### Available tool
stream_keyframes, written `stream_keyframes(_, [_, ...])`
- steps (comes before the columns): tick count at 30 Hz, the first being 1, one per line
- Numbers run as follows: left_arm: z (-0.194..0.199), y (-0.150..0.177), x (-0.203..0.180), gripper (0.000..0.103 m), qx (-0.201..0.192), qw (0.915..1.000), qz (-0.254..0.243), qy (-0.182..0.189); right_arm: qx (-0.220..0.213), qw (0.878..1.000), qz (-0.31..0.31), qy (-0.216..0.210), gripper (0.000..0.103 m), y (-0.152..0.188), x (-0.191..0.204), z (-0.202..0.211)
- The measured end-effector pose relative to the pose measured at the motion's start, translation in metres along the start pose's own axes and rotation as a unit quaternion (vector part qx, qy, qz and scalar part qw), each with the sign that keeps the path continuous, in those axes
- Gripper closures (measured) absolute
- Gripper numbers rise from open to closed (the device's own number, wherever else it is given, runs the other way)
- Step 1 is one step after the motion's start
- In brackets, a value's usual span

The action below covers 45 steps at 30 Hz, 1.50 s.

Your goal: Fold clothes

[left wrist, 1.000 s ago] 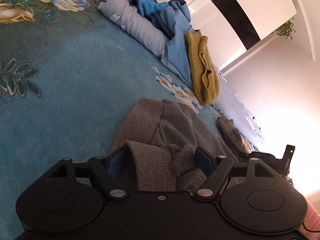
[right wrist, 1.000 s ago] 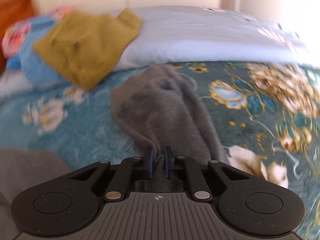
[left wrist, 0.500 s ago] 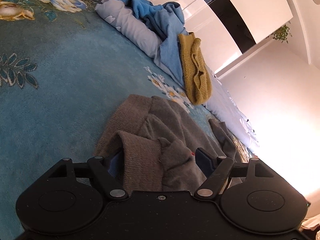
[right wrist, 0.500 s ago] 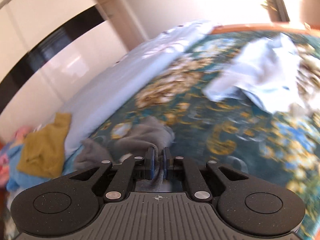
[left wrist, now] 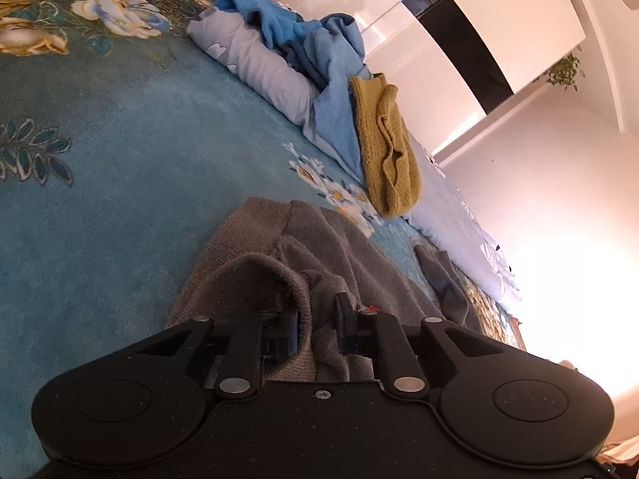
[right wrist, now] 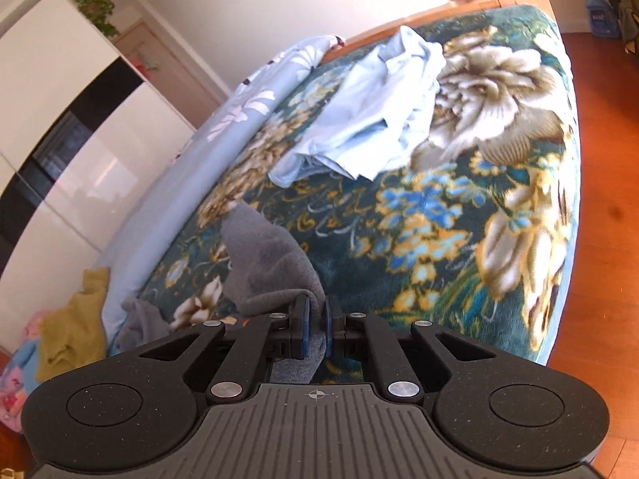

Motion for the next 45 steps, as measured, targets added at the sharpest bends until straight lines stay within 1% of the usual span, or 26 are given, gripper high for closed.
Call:
stream_keyframes(3, [0.012,-0.006,-0.006,0.092,-0.019,0.9998,0.003,0.0,-0.01,1.0,0.003,-0.006,0.098,-0.011,0.002,0.005])
stream_keyframes(5, [0.028,-0.015,-0.013,0.092,-0.028,0.9995,-0.007,0.016,-0.019,1.0,-0.002,-0.013,0.099,-0.019,0.001,0.013])
stream_keyframes(7, [0.042,-0.023,-0.023,0.092,-0.03,0.9987,-0.035,0.023,-0.021,1.0,0.006,-0.019,0.099,-0.026,-0.001,0.021])
stream_keyframes(9, [0.045,-0.023,-0.027,0.089,-0.021,0.9979,-0.058,0.019,-0.015,0.999,0.022,-0.019,0.099,-0.026,-0.003,0.023])
stream_keyframes(11, [0.042,-0.016,-0.022,0.08,-0.011,0.998,-0.06,0.012,0.003,0.999,0.027,-0.025,0.099,-0.021,-0.008,0.019])
stream_keyframes(13, [0.034,-0.004,-0.012,0.076,0.007,0.9992,-0.04,-0.006,0.018,0.999,0.018,-0.029,0.098,-0.011,-0.012,0.013])
stream_keyframes(15, [0.028,0.009,-0.004,0.073,0.021,0.9991,-0.033,-0.016,0.038,0.999,0.009,-0.032,0.096,0.0,-0.015,0.005])
stream_keyframes(16, [0.027,0.012,-0.002,0.065,0.021,0.9991,-0.033,-0.013,0.046,0.998,0.009,-0.03,0.095,0.005,-0.015,0.002])
stream_keyframes(17, [0.027,0.014,0.0,0.058,0.021,0.9992,-0.033,-0.008,0.049,0.998,0.011,-0.027,0.09,0.009,-0.014,0.0])
stream_keyframes(18, [0.026,0.016,0.001,0.055,0.02,0.9993,-0.033,-0.003,0.051,0.998,0.013,-0.023,0.082,0.012,-0.014,0.0])
stream_keyframes(19, [0.025,0.017,0.002,0.049,0.019,0.9993,-0.032,0.002,0.052,0.998,0.011,-0.022,0.078,0.015,-0.014,-0.001])
stream_keyframes(21, [0.024,0.021,0.005,0.042,0.018,0.9993,-0.032,0.011,0.056,0.998,0.003,-0.022,0.068,0.02,-0.016,-0.002])
stream_keyframes(23, [0.023,0.024,0.008,0.032,0.016,0.9992,-0.031,0.021,0.062,0.998,-0.003,-0.014,0.067,0.024,-0.016,-0.003])
stream_keyframes(24, [0.022,0.026,0.01,0.032,0.015,0.9991,-0.031,0.026,0.065,0.998,-0.006,-0.009,0.066,0.026,-0.016,-0.004])
stream_keyframes(26, [0.021,0.03,0.012,0.026,0.014,0.9988,-0.03,0.035,0.071,0.997,-0.01,-0.006,0.065,0.031,-0.014,-0.007])
stream_keyframes(30, [0.019,0.037,0.018,0.025,0.01,0.998,-0.029,0.055,0.076,0.997,-0.01,-0.004,0.062,0.037,-0.006,-0.013])
stream_keyframes(33, [0.017,0.042,0.022,0.025,0.008,0.9972,-0.028,0.069,0.075,0.997,-0.012,-0.003,0.063,0.039,0.003,-0.016])
stream_keyframes(34, [0.016,0.041,0.023,0.025,0.006,0.9967,-0.023,0.077,0.074,0.997,-0.012,-0.002,0.066,0.039,0.005,-0.016])
stream_keyframes(36, [0.014,0.036,0.024,0.025,0.001,0.9955,-0.004,0.094,0.071,0.997,-0.012,0.0,0.087,0.038,0.01,-0.015])
stream_keyframes(37, [0.013,0.033,0.025,0.025,-0.003,0.9946,0.006,0.103,0.069,0.998,-0.011,0.001,0.088,0.037,0.012,-0.014])
stream_keyframes(39, [0.011,0.026,0.025,0.025,-0.008,0.9941,0.017,0.107,0.066,0.998,-0.01,0.003,0.095,0.036,0.017,-0.013])
stream_keyframes(40, [0.009,0.024,0.024,0.027,-0.01,0.9941,0.019,0.106,0.064,0.998,-0.009,0.003,0.095,0.035,0.018,-0.012])
stream_keyframes(42, [0.006,0.02,0.023,0.038,-0.011,0.9946,0.028,0.1,0.059,0.998,-0.003,0.003,0.096,0.031,0.021,-0.009])
stream_keyframes(43, [0.004,0.02,0.023,0.055,-0.011,0.9945,0.034,0.098,0.058,0.998,0.003,0.005,0.096,0.03,0.022,-0.008])
stream_keyframes(44, [0.004,0.02,0.025,0.08,-0.012,0.9944,0.043,0.096,0.058,0.998,0.007,0.008,0.096,0.029,0.023,-0.007])
stream_keyframes(45, [0.005,0.021,0.026,0.088,-0.013,0.9941,0.053,0.094,0.056,0.998,0.011,0.006,0.096,0.028,0.024,-0.005])
Point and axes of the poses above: each gripper's, at about its wrist camera, not at the fingertips, and z roughly against the way its jaws point, x to its left, y to its underside, the point moved 1 cm from there along -z, roughly the way its jaws point, and after that the axes turned 5 degrees about -z, right-handed, at the moved point
